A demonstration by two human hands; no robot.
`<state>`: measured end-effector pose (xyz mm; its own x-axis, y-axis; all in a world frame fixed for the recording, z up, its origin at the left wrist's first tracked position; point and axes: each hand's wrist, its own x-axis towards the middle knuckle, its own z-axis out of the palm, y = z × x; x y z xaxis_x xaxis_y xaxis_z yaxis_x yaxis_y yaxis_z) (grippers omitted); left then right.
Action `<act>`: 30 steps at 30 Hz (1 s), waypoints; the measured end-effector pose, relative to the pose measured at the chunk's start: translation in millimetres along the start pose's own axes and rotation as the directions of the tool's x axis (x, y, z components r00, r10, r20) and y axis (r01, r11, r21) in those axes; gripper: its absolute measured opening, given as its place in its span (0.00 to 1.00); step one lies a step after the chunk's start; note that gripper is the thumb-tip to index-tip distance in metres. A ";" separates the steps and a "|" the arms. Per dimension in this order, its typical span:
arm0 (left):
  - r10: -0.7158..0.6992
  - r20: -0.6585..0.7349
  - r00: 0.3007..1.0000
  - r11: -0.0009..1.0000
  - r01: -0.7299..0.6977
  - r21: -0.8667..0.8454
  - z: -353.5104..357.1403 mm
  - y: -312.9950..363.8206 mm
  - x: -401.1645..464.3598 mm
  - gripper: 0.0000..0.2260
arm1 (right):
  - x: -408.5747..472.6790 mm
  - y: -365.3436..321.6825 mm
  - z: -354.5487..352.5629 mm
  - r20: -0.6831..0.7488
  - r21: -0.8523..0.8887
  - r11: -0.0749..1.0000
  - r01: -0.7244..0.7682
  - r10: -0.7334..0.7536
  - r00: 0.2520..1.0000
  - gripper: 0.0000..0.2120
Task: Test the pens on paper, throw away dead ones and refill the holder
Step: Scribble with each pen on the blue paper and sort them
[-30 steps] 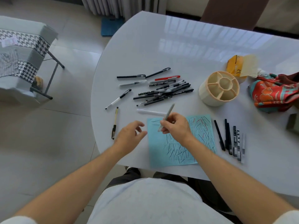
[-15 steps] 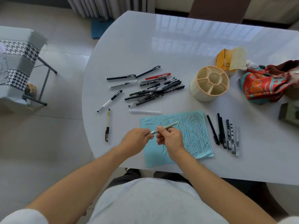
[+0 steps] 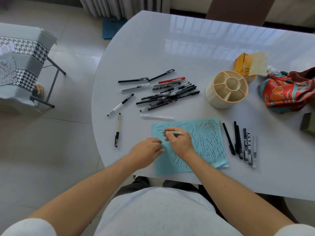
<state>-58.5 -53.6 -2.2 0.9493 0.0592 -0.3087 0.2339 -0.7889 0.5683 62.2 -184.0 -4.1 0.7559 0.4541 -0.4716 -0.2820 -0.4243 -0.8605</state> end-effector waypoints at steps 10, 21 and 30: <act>-0.011 -0.008 1.000 1.000 0.011 0.029 8.8 -1.8 -0.1 0.12 | 3.8 1.6 4.9 0.040 -0.549 0.805 0.225 -0.244 0.969 0.05; -0.226 -0.052 0.973 0.954 0.211 -0.211 -1.0 5.6 -1.2 0.10 | -23.7 0.9 -40.7 0.016 0.213 0.976 -0.054 0.052 0.999 0.02; -0.188 0.040 0.981 0.941 0.191 -0.278 -7.3 31.3 4.4 0.08 | -35.1 6.4 -45.0 0.113 0.234 0.965 -0.120 0.096 0.989 0.02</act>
<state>-45.5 -73.5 19.8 0.8794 0.1817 -0.4400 0.4602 -0.5611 0.6880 60.5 -237.9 15.6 0.6540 0.4970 -0.5704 -0.5007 -0.2808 -0.8188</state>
